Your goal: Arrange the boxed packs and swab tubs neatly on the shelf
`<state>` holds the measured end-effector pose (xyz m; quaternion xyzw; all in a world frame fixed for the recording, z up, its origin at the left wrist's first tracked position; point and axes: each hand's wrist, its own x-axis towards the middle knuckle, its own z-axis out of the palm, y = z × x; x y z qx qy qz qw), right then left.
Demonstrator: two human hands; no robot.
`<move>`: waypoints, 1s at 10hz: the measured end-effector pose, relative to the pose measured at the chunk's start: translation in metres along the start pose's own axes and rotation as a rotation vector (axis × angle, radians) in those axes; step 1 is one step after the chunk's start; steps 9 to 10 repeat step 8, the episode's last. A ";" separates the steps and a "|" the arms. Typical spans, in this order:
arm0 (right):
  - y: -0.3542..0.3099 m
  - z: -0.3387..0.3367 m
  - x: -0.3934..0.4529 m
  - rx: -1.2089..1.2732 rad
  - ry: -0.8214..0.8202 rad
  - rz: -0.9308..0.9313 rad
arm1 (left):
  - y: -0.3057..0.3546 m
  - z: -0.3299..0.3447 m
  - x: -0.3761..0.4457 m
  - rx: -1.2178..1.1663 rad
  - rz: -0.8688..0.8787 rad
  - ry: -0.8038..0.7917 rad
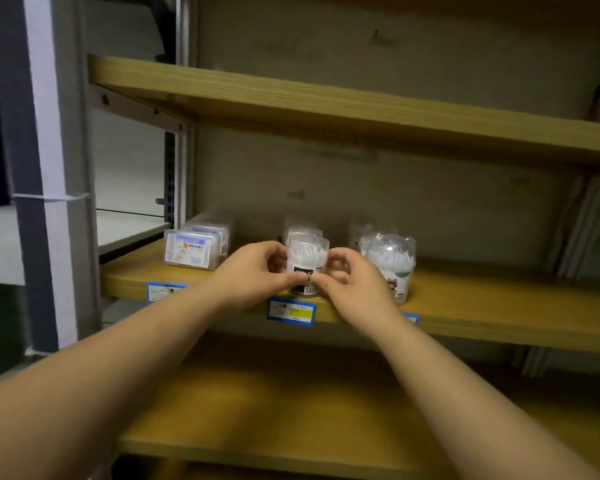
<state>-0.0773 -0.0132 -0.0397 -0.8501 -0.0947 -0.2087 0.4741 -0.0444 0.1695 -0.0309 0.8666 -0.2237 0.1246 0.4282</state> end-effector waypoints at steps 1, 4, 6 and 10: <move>0.007 0.006 0.002 -0.029 0.036 0.003 | -0.006 0.000 0.003 0.012 0.026 -0.014; 0.007 0.014 0.000 -0.213 0.109 -0.010 | -0.018 0.005 0.008 0.055 0.092 0.002; 0.008 0.017 -0.002 -0.218 0.129 -0.001 | -0.021 0.009 0.012 0.085 0.112 0.001; 0.004 0.017 -0.021 -0.083 0.100 -0.061 | -0.016 0.010 -0.005 0.097 0.110 0.142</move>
